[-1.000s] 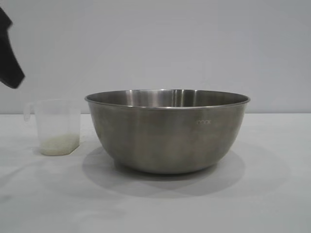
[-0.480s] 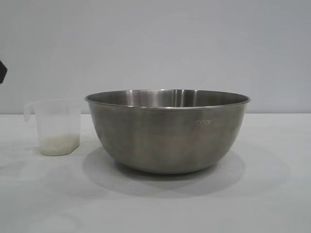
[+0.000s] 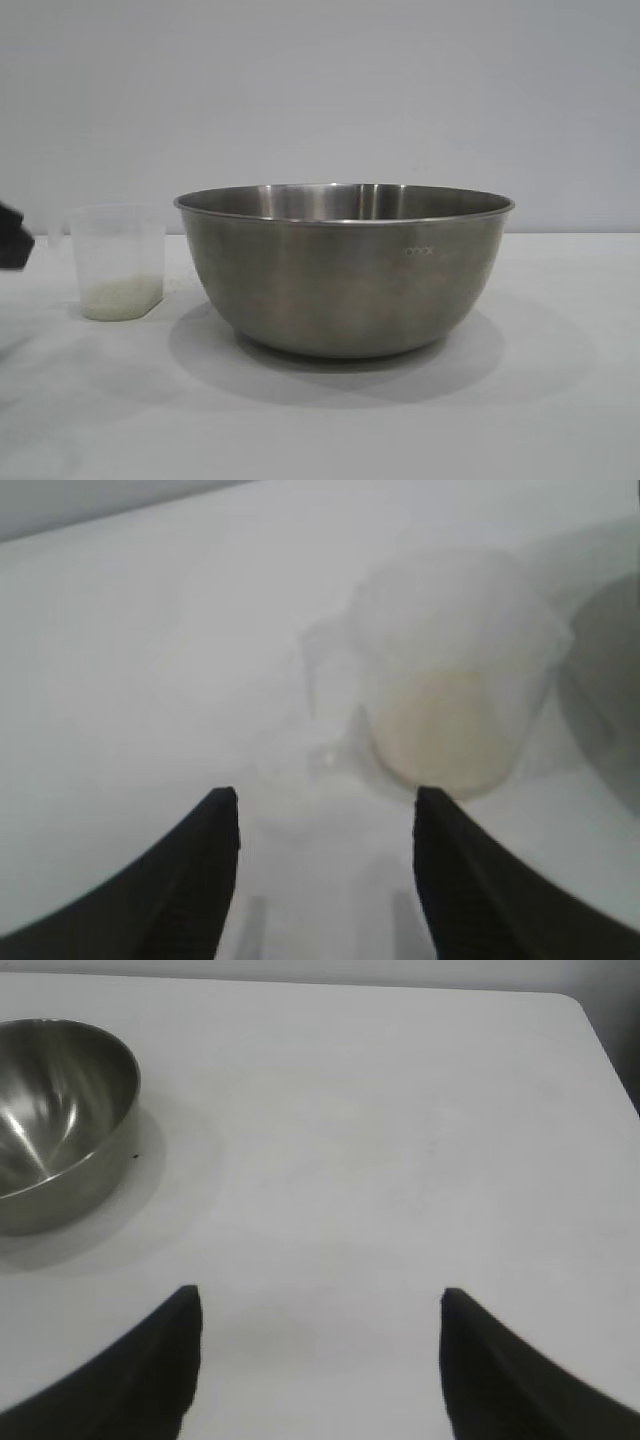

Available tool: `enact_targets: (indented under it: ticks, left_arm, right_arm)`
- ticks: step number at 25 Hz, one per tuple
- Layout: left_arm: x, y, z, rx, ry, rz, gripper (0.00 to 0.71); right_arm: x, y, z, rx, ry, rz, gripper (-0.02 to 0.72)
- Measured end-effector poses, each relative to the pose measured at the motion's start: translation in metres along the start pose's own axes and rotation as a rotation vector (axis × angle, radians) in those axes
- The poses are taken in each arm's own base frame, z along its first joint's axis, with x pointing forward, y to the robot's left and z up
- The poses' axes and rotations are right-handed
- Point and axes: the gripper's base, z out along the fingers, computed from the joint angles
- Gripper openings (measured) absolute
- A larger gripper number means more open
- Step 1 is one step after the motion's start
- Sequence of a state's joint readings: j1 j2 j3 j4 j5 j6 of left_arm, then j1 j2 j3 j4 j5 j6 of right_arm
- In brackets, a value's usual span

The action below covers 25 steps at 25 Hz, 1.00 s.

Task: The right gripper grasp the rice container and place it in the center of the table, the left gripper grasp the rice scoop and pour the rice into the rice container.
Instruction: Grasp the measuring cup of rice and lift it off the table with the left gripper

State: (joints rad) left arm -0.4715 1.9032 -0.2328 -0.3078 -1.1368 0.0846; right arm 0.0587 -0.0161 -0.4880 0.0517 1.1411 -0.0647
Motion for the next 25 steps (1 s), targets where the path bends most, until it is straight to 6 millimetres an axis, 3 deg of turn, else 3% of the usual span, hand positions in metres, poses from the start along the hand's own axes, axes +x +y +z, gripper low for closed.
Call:
enact_targets:
  ticks: [10, 25]
  left_arm:
    - [-0.019, -0.002, 0.018, -0.046, -0.08, 0.003, 0.362]
    - [-0.027, 0.012, 0.028, -0.123, -0.103, 0.014, 0.362]
  right_arm:
    - [0.0, 0.0, 0.0, 0.0, 0.0, 0.0, 0.414]
    - [0.0, 0.0, 0.0, 0.0, 0.0, 0.0, 0.414]
